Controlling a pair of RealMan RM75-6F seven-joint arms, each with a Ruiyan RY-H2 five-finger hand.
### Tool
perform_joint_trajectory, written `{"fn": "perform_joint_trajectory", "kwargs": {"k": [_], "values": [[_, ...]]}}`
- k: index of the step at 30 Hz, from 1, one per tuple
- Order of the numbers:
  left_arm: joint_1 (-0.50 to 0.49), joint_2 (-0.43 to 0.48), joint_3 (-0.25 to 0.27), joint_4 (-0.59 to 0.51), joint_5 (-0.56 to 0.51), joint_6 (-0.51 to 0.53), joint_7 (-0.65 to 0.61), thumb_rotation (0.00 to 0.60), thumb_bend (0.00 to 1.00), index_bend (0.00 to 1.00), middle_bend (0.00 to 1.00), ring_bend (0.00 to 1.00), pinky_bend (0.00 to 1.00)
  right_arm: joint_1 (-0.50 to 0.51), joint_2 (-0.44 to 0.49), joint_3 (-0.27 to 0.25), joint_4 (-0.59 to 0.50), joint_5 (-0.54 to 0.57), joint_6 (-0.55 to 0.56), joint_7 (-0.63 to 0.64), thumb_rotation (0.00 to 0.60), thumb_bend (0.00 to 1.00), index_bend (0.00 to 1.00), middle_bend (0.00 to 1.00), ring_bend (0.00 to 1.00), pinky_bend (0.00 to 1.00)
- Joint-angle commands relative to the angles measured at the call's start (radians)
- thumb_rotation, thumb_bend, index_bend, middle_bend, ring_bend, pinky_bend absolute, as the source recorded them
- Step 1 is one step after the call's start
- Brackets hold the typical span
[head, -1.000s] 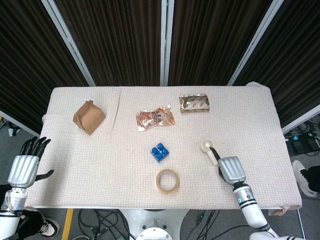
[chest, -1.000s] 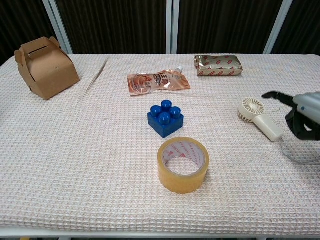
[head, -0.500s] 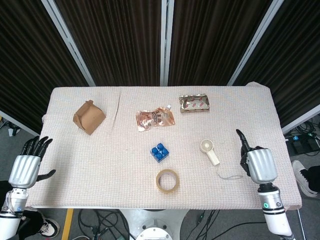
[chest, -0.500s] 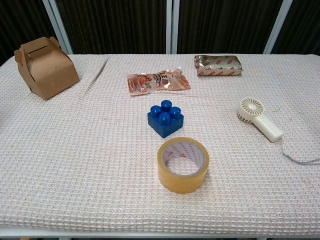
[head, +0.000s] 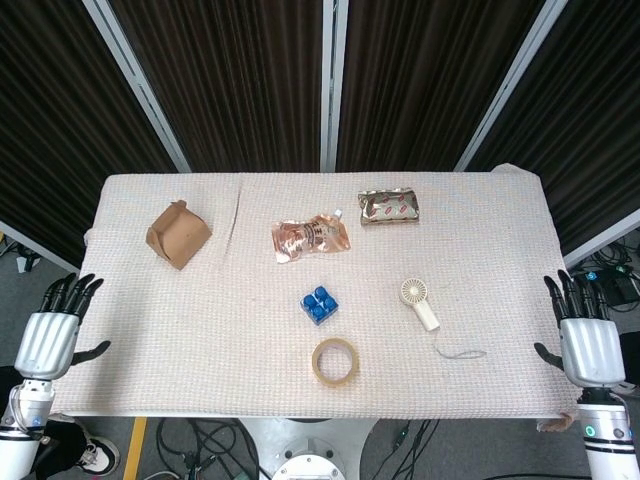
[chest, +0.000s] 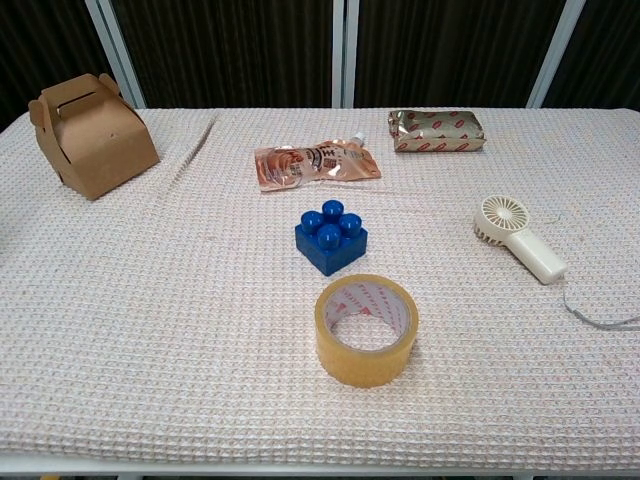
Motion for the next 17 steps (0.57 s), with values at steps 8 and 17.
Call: {"fn": "perform_joint_trajectory", "kwargs": {"k": [8,17], "values": [[0.0,0.009,-0.006,-0.012,0.0,0.003,0.003,0.6,0.0,0.1,0.09,0.0,0.11,-0.005,-0.009,0.013,0.002,-0.023,-0.001,-0.007,0.6,0.0,0.0,0.0,0.0,0.0],[0.0,0.002,-0.003,-0.002,0.002,0.0,-0.008,0.6,0.0,0.1,0.09,0.0,0.11,-0.01,-0.013,0.023,0.002,-0.023,-0.01,-0.006,0.6,0.0,0.0,0.0,0.0,0.0]]}}
